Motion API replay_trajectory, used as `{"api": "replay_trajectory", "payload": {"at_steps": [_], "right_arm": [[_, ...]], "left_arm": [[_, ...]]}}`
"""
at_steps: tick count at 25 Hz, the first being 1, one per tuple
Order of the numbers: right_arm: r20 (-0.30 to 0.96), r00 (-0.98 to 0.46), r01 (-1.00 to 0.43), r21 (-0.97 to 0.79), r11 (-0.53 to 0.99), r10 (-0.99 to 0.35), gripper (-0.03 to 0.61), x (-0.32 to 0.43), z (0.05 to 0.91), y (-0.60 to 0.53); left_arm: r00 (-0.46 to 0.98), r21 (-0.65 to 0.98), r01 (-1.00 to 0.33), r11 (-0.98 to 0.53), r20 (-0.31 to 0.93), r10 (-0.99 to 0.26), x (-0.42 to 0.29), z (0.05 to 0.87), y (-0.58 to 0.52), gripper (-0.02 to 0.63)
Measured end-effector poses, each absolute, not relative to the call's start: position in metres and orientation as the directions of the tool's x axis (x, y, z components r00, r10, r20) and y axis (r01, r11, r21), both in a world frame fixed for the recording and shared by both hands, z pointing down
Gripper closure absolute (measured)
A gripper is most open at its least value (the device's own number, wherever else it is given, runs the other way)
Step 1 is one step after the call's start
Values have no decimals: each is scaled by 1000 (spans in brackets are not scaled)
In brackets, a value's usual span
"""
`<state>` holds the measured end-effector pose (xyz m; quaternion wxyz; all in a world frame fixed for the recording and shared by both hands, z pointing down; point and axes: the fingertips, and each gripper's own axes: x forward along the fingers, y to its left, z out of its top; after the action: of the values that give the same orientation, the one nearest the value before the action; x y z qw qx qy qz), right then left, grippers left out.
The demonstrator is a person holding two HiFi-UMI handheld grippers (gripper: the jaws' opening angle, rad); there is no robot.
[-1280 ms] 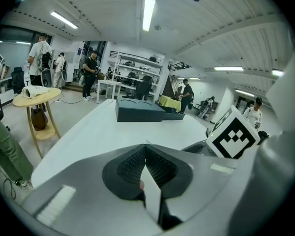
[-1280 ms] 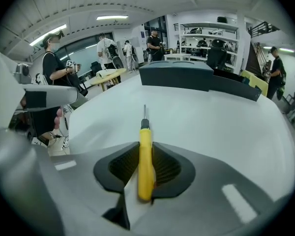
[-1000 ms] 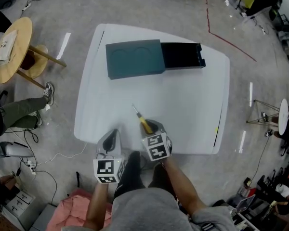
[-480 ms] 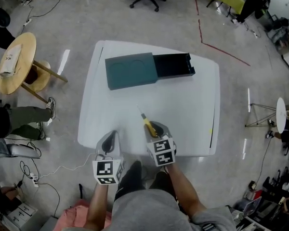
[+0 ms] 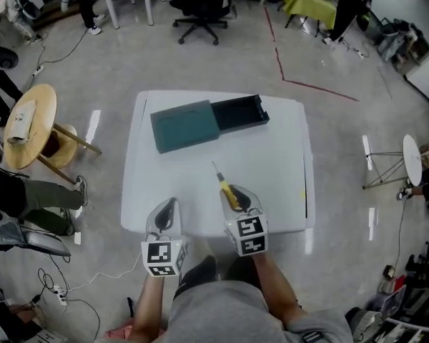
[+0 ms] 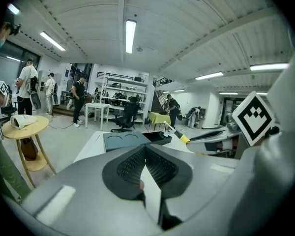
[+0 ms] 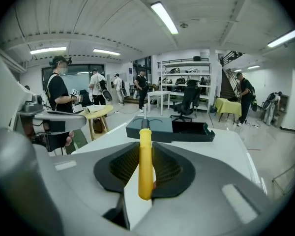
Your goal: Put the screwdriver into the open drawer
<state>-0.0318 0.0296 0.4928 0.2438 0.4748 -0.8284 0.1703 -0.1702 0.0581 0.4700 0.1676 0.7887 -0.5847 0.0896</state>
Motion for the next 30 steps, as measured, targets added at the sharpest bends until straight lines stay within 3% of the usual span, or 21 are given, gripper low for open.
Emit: {"api": "replay_trajectory", "payload": {"at_steps": [11, 30], "right_arm": [[490, -346, -911, 29, 412, -800, 495, 18, 449, 30], [516, -319, -927, 4, 375, -795, 495, 77, 462, -19]], "left_arm": [[347, 154, -937, -314, 286, -893, -148, 446, 51, 603], [380, 138, -925, -355, 299, -875, -92, 446, -12, 601]]}}
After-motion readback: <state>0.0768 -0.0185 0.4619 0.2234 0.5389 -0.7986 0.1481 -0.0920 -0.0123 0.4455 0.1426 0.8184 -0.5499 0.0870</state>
